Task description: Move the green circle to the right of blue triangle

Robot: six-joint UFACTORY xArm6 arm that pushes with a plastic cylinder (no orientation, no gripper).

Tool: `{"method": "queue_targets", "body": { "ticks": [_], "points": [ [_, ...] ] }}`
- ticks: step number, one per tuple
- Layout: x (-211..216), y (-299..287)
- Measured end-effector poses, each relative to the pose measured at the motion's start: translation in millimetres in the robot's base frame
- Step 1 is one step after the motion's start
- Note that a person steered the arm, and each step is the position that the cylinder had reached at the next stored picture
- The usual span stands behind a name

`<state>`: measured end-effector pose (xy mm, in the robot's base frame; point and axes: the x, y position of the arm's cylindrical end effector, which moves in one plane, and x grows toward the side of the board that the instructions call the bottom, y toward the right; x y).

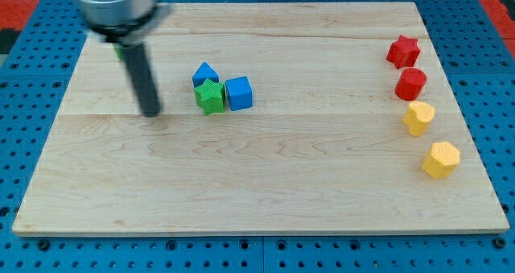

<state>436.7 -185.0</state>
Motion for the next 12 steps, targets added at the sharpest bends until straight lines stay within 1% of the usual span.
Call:
{"method": "queue_targets", "body": {
  "ticks": [1,3,4,5,6,7,8,10,11,12],
  "points": [
    [-36.5,-29.3],
    [-108.7,-65.5],
    [-140.4,-64.8],
    [-157.2,-39.2],
    [-151.5,-7.5],
    [-147.1,12.6],
    [-143.6,16.6],
    [-143.2,62.8],
    [-153.8,47.4],
    [-166.8,-6.0]
  ]
}}
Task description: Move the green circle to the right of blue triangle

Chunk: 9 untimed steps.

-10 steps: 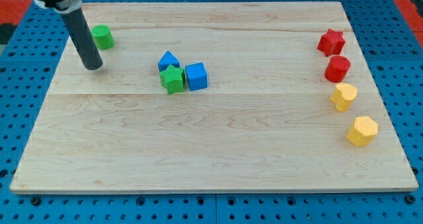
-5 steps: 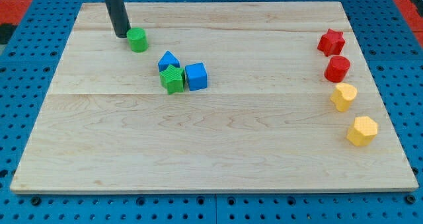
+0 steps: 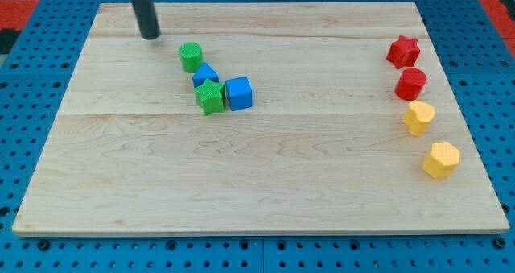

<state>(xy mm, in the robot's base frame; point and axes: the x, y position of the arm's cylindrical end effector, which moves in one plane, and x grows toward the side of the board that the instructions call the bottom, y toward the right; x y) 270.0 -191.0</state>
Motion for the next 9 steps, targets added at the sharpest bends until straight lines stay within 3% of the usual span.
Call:
{"method": "queue_targets", "body": {
  "ticks": [2,5,9],
  "points": [
    [35.6,16.5],
    [38.5,106.5],
    [66.9,145.9]
  ]
}}
